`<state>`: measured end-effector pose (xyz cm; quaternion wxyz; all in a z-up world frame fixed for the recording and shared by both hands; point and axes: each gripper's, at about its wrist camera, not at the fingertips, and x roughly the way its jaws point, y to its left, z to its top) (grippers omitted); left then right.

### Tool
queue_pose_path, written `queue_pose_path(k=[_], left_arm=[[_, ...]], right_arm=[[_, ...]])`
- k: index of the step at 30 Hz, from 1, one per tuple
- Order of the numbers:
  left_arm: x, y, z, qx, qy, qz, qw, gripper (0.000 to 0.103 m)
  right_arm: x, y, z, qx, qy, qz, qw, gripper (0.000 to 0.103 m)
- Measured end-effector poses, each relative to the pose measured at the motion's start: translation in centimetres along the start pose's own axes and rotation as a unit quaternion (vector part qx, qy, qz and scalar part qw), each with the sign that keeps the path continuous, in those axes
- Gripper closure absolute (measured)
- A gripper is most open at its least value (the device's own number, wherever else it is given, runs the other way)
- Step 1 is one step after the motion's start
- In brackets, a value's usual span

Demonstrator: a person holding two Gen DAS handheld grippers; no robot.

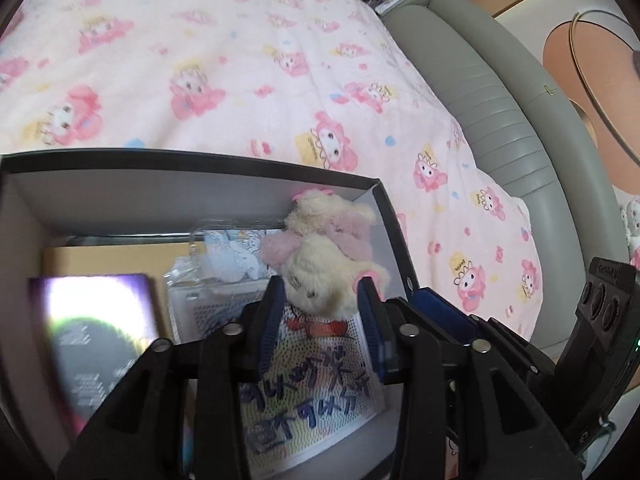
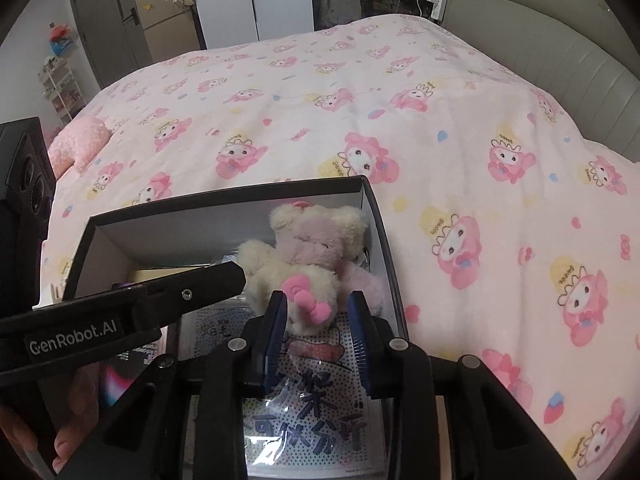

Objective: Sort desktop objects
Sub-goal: 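Open both grippers and withdraw them from the box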

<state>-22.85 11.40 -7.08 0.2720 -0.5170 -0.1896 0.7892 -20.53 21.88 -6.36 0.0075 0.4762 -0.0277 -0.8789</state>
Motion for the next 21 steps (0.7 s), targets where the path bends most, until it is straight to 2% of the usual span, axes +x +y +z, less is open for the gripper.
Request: queue_pose_path(k=[2, 11, 15, 19, 21], left_arm=[[-1.8, -0.9, -1.2, 0.018, -0.011, 0.008, 0.9997, 0.058], [-10.9, -2.9, -7.3, 0.046, -0.09, 0.047, 0.9938, 0.055], [-14.0, -2.5, -9.9, 0.033, -0.109, 0.056, 0.992, 0.054], [-16.4, -1.1, -12.2, 0.009, -0.118, 0.063, 0.991, 0.053], [-17.3, -0.5, -13.0, 0.004, -0.119, 0.073, 0.9902, 0.052]], right_arm=[[-1.7, 0.0, -0.6, 0.011, -0.017, 0.009, 1.0, 0.067], [-7.8, 1.6, -4.7, 0.019, -0.045, 0.026, 0.998, 0.066], [-10.3, 2.7, -6.1, 0.02, -0.056, 0.049, 0.997, 0.066], [-12.2, 4.8, -7.3, 0.001, -0.069, 0.044, 0.997, 0.065], [-12.5, 5.8, -7.8, -0.001, -0.062, 0.064, 0.996, 0.065]])
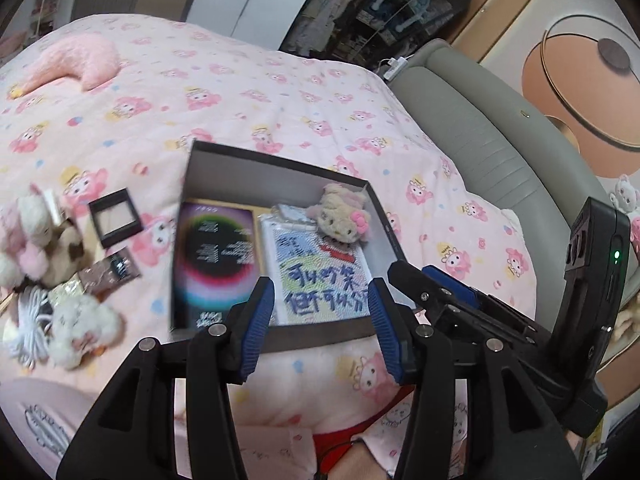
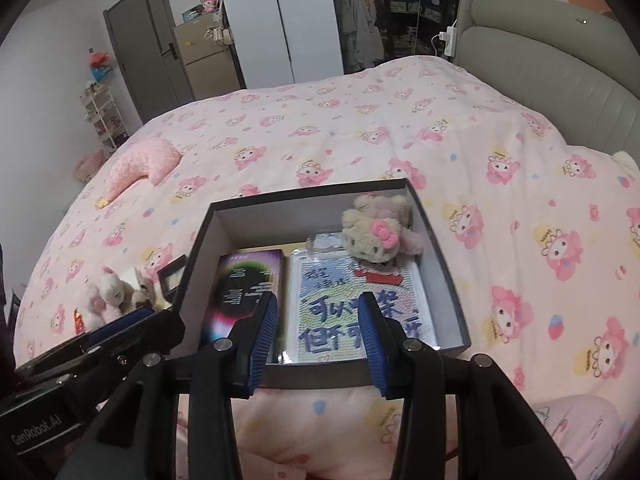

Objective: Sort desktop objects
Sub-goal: 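Open both grippers and withdraw them from the box, then move both grippers to the white and pink plush toy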

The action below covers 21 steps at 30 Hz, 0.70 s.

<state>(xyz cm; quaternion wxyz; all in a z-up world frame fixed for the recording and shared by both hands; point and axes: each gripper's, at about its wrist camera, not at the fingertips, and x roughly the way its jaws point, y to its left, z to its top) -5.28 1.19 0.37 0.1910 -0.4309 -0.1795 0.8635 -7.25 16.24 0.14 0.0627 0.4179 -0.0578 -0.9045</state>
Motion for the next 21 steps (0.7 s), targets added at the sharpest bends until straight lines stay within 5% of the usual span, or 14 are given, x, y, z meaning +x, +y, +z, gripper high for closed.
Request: queue_pose_path(k=[21], left_arm=[[-8.6, 12.6, -1.1, -0.087, -0.044, 0.089, 0.9912, 0.045]], right_arm=[[3.3, 15.2, -1.6, -0.093, 0.048, 0.093, 0.99, 0.054]])
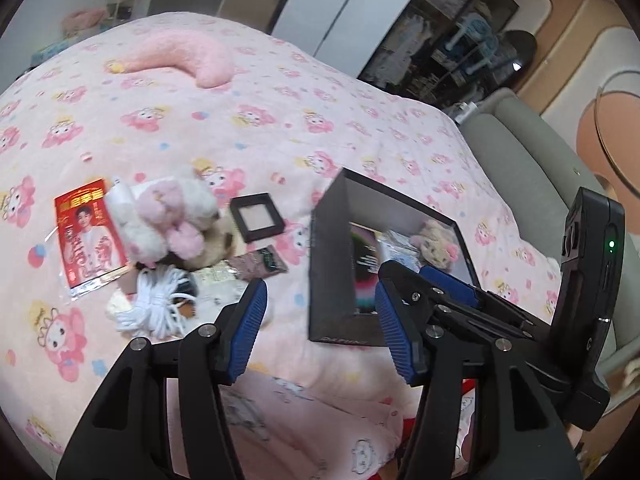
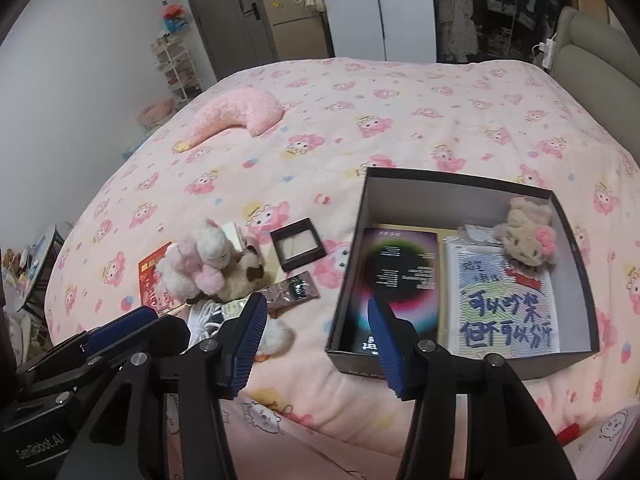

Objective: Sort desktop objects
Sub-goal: 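Move both grippers to the white and pink plush toy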

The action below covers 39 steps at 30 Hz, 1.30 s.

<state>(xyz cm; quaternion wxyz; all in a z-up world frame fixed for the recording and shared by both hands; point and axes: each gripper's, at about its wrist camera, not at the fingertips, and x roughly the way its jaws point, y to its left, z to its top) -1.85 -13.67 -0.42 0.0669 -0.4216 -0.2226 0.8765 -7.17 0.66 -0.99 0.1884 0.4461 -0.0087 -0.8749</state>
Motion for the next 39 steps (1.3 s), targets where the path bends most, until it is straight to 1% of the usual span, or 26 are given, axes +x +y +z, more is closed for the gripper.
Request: queue_pose_path(k=[3, 5, 7, 9, 11, 13, 17, 18, 20, 21, 23, 25, 27, 28, 29, 30, 32, 33, 35, 37, 38, 39], left_arm=[[0.3, 2.5, 0.3, -0.011, 0.002, 0.022, 0.9997, 0.045], [0.6, 4.2, 0.6, -0.027, 0.004, 0.022, 0.9994, 0.045], [0.9, 5.7, 1.0, -0.038, 0.003, 0.033, 0.9988, 0.045], [1.5, 7.2, 1.4, -0.044, 0.006, 0.045, 0.998, 0.045], [2.4, 8.9, 1.8, -0.061, 0.013, 0.052, 0.9967, 0.045], [3.2, 10.5, 2.0, -0.076, 0.016, 0.062, 0.995, 0.045], [5.0, 13.1, 2.6, -0.088, 0.028, 0.083, 0.9923, 0.045], [5.3, 13.7, 2.8, -0.092, 0.028, 0.08, 0.9922, 0.045], [6.3, 14.9, 3.3, -0.1, 0.034, 0.068, 0.9921, 0.043], [6.8, 15.2, 3.6, -0.1, 0.037, 0.061, 0.9925, 0.042], [7.6, 15.8, 4.3, -0.094, 0.041, 0.035, 0.9941, 0.035], [8.3, 16.4, 5.0, -0.094, 0.042, 0.037, 0.994, 0.034], [9.2, 17.1, 5.5, -0.093, 0.048, 0.036, 0.9939, 0.031], [9.7, 17.5, 5.7, -0.102, 0.051, 0.026, 0.9931, 0.028], [10.0, 17.9, 5.9, -0.111, 0.053, 0.013, 0.9923, 0.029], [10.3, 18.1, 6.0, -0.118, 0.057, 0.002, 0.9913, 0.03], [10.7, 18.1, 6.0, -0.127, 0.065, -0.007, 0.9897, 0.049], [10.8, 17.9, 5.9, -0.124, 0.066, -0.001, 0.99, 0.051], [10.7, 17.3, 5.5, -0.115, 0.069, 0.011, 0.9908, 0.064], [10.5, 16.8, 5.0, -0.12, 0.07, -0.003, 0.9902, 0.065], [10.3, 16.4, 4.7, -0.117, 0.071, -0.006, 0.9906, 0.066], [10.1, 16.0, 4.5, -0.113, 0.072, -0.004, 0.991, 0.066]], right_arm=[[2.1, 1.9, 0.3, -0.027, 0.021, 0.018, 0.999, 0.052], [3.7, 2.9, 0.1, -0.043, 0.04, 0.011, 0.998, 0.05], [5.1, 3.4, -0.1, -0.045, 0.056, 0.026, 0.997, 0.05], [6.4, 4.0, 0.0, -0.041, 0.074, 0.032, 0.996, 0.05], [7.4, 4.8, 0.2, -0.055, 0.08, 0.039, 0.995, 0.05], [8.5, 5.3, 0.5, -0.06, 0.086, 0.026, 0.994, 0.05], [11.0, 5.9, 0.7, -0.053, 0.111, 0.034, 0.992, 0.05], [11.5, 6.2, 0.6, -0.058, 0.115, 0.039, 0.991, 0.05], [12.8, 6.8, 0.6, -0.064, 0.124, 0.03, 0.99, 0.05], [13.4, 7.0, 0.7, -0.066, 0.128, 0.033, 0.989, 0.05], [14.7, 7.5, 0.8, -0.071, 0.14, 0.031, 0.987, 0.05], [15.9, 8.2, 0.9, -0.078, 0.147, 0.031, 0.985, 0.05], [16.5, 8.7, 1.0, -0.085, 0.144, 0.039, 0.985, 0.05], [16.8, 8.9, 1.1, -0.083, 0.145, 0.044, 0.985, 0.05], [17.3, 9.0, 1.1, -0.083, 0.15, 0.051, 0.984, 0.05], [17.8, 9.2, 1.1, -0.083, 0.156, 0.055, 0.983, 0.05], [18.7, 9.2, 1.1, -0.079, 0.16, 0.054, 0.982, 0.05], [19.0, 9.0, 1.0, -0.072, 0.161, 0.061, 0.982, 0.05], [19.5, 8.6, 0.9, -0.053, 0.164, 0.07, 0.983, 0.05], [19.7, 8.1, 0.9, -0.039, 0.162, 0.069, 0.984, 0.052], [19.6, 7.9, 0.9, -0.031, 0.158, 0.074, 0.984, 0.056], [19.4, 7.7, 0.9, -0.026, 0.155, 0.085, 0.984, 0.058]])
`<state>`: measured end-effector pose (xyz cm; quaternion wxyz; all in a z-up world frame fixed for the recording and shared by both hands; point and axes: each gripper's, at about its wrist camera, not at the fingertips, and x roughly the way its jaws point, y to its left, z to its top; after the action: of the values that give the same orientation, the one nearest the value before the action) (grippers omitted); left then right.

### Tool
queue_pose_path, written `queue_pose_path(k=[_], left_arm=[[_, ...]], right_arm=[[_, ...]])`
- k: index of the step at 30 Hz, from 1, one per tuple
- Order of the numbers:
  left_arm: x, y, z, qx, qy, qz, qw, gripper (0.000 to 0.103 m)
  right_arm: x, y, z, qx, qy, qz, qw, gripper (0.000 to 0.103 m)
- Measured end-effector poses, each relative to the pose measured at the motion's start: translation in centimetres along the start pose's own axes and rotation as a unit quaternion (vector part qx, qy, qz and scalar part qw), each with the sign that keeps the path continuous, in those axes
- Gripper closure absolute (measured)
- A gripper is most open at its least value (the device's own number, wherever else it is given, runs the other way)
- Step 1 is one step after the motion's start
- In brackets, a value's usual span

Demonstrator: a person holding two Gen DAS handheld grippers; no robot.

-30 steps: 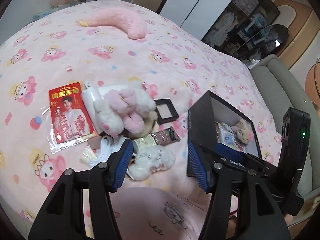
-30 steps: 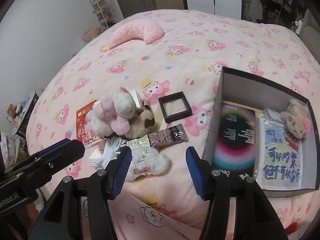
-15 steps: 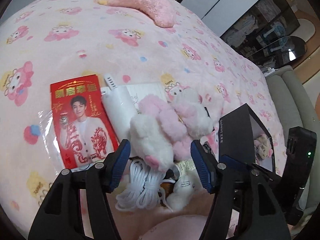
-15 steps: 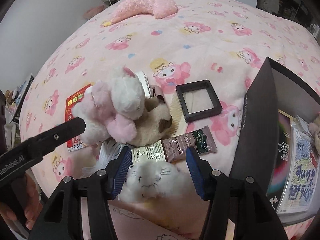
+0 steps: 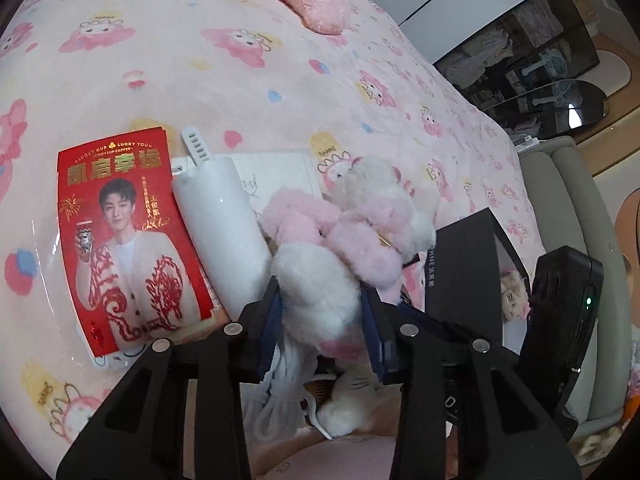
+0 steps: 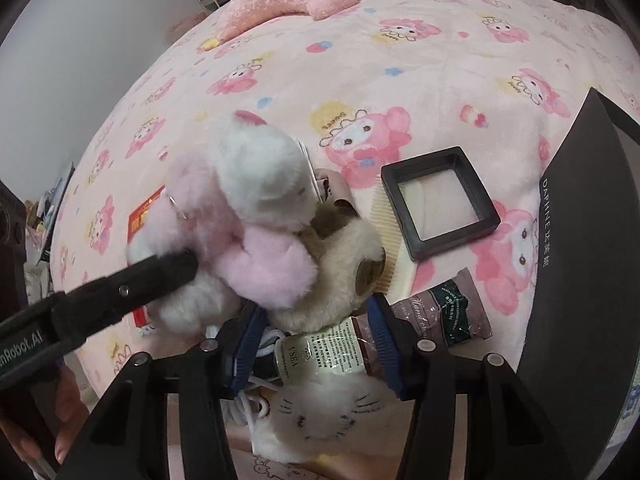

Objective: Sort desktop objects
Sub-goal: 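Grasp the white and pink plush toy with both grippers and lift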

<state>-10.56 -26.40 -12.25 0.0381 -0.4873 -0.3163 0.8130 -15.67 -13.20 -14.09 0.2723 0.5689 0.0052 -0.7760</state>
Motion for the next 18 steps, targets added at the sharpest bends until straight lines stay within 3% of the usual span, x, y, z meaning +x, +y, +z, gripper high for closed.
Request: queue_pose_path(k=[5, 8, 12, 14, 16, 18], left_arm=[[-0.7, -1.3, -1.5, 0.002, 0.033, -0.013, 0.9994, 0.062], [-2.3, -0.9, -1.8, 0.001, 0.008, -0.015, 0.9999, 0.053], [-3.2, 1.1, -0.3, -0.013, -0.044, -0.015, 0.9988, 0.047], [-2.2, 1.9, 1.0, -0.008, -0.046, -0.033, 0.9984, 0.046], [-0.8, 2.4, 2.1, 0.025, -0.044, -0.09, 0.9946, 0.038], [0.8, 2.8, 3.0, 0.019, -0.027, -0.076, 0.9966, 0.036]], right_arm=[[-2.0, -0.9, -0.6, 0.028, -0.027, -0.011, 0.999, 0.064], [-2.9, -1.6, -0.7, 0.041, -0.042, -0.025, 0.998, 0.064], [-2.6, -2.1, -0.1, 0.052, -0.043, -0.007, 0.998, 0.064], [-1.5, -2.0, 0.1, 0.052, -0.026, 0.012, 0.998, 0.064], [-0.6, -2.1, 0.1, 0.059, -0.025, 0.018, 0.998, 0.064], [-0.6, -2.5, 0.1, 0.072, -0.051, 0.022, 0.996, 0.064]])
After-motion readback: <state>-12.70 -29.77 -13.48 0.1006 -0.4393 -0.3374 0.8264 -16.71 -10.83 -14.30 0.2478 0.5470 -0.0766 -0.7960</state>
